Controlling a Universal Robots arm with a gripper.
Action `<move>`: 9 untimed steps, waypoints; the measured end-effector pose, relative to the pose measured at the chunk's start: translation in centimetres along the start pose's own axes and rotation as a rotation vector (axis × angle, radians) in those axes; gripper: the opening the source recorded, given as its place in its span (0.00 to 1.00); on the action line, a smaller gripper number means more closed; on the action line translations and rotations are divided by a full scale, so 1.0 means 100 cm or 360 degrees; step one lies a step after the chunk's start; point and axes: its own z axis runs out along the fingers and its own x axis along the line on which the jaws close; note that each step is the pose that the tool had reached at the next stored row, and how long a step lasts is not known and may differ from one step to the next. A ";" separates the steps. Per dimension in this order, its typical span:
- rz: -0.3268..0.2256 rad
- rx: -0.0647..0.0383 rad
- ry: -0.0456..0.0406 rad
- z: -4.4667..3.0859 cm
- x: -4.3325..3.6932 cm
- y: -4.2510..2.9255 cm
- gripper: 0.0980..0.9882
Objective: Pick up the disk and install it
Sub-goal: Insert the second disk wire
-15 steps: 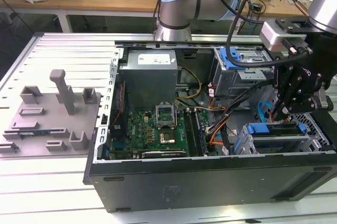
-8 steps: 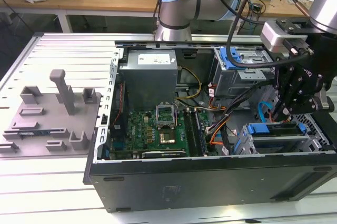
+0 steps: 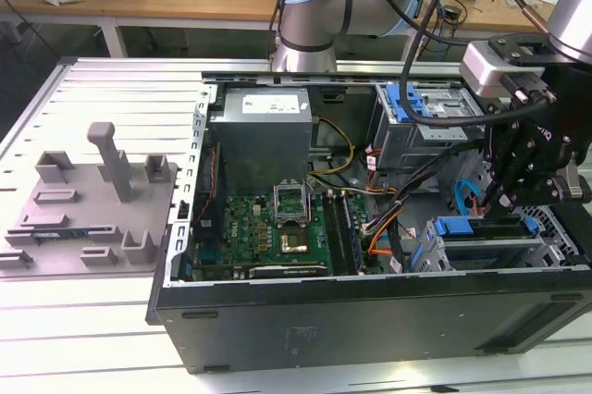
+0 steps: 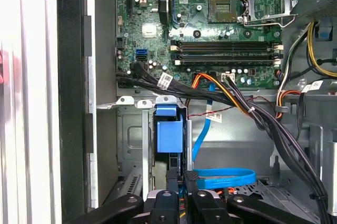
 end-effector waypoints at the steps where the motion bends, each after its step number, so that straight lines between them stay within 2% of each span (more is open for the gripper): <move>1: 0.0000 0.0000 0.0000 0.0000 0.0000 0.0000 0.07; 9: 0.0000 0.0000 0.0001 0.0006 0.0000 -0.0020 0.07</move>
